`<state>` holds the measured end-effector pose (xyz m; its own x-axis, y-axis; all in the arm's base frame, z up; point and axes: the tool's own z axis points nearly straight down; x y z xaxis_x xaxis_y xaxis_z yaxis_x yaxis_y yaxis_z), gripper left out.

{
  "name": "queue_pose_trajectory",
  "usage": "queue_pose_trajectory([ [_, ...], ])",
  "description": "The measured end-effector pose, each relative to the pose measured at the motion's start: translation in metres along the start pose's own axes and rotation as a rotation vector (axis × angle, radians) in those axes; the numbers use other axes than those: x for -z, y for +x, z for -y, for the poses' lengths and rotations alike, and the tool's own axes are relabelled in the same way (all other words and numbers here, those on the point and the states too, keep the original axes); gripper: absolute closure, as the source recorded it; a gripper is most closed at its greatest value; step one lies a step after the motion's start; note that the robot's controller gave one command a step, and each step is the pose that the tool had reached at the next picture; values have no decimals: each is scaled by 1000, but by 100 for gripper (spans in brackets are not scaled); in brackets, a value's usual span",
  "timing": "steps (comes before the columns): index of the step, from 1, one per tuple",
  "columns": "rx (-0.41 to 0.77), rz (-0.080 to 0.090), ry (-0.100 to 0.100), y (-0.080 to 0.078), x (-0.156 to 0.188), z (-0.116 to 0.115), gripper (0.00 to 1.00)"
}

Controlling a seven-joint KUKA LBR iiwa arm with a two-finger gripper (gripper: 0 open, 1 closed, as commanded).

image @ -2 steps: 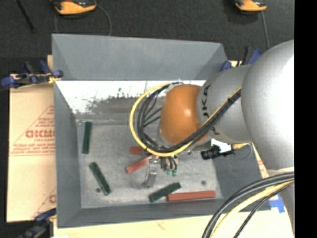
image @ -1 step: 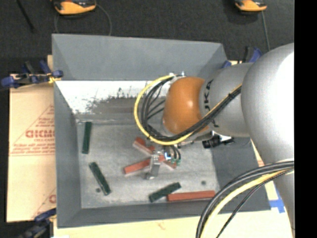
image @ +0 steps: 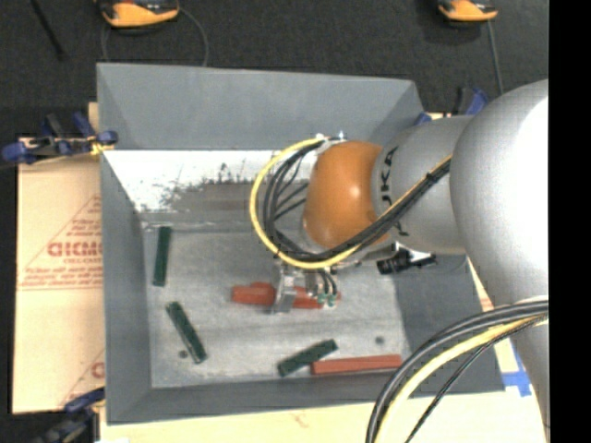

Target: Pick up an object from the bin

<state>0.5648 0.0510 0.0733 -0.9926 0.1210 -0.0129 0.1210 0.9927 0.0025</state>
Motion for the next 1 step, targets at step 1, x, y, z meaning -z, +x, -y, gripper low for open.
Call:
queue_pose_trajectory([
  [1, -34, -1, -1, -27, 149, -22, 100],
])
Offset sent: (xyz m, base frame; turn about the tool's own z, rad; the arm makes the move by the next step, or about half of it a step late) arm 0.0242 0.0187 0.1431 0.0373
